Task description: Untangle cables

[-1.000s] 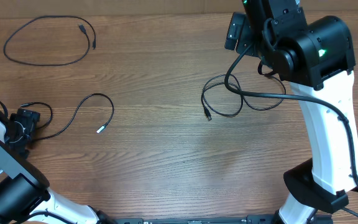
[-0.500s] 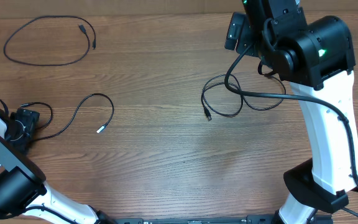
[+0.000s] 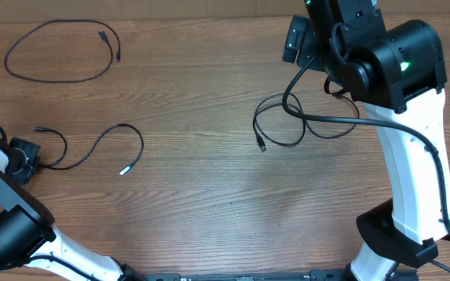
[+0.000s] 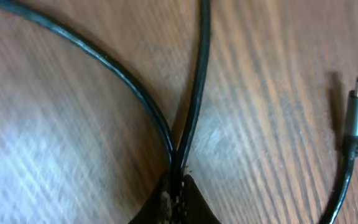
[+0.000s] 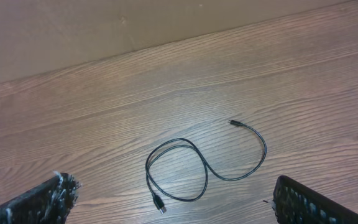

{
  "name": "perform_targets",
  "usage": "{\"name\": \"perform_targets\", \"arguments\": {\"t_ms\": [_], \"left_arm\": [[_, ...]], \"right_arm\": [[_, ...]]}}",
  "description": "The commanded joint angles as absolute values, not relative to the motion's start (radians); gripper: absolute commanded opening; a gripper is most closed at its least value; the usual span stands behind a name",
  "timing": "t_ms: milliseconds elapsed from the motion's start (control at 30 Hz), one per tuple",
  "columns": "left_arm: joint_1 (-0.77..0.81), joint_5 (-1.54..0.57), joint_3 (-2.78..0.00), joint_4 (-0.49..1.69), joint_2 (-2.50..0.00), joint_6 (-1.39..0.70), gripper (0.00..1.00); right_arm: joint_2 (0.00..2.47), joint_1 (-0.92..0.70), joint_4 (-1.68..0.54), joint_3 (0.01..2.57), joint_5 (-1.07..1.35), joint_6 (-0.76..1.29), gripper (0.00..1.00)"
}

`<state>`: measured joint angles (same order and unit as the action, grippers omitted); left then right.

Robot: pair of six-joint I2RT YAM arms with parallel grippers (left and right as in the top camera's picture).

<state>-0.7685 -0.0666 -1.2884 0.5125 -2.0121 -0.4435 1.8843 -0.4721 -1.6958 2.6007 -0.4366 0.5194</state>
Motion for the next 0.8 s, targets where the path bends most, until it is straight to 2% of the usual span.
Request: {"name": "perform_targets", "arguments": {"t_ms": [0, 67, 300, 633, 767], "left_arm": [[-0.770, -0.063, -1.276, 0.468, -2.045, -0.265, 0.04], [-0.770, -0.062, -1.276, 0.434, -2.045, -0.192, 0.04], [-0.766, -0.079, -1.302, 0.384, -2.044, -0.146, 0.04], [-0.717, -0.222, -1.364, 0.372, -2.044, -0.187, 0.04], [-0.701, -0.221, -1.445, 0.457, -2.044, -0.208, 0.06]], "right_arm": [[1.876, -0.471, -1.694, 2.599, -0.447, 0.515, 1.00], [1.876, -0.471, -1.694, 2.599, -0.447, 0.515, 1.00], [1.876, -0.471, -1.693, 2.599, -0.447, 0.515, 1.00], [1.876, -0.471, -1.694, 2.599, -0.447, 0.515, 1.00], [1.876, -0.471, -1.693, 2.599, -0.447, 0.515, 1.00]]}}
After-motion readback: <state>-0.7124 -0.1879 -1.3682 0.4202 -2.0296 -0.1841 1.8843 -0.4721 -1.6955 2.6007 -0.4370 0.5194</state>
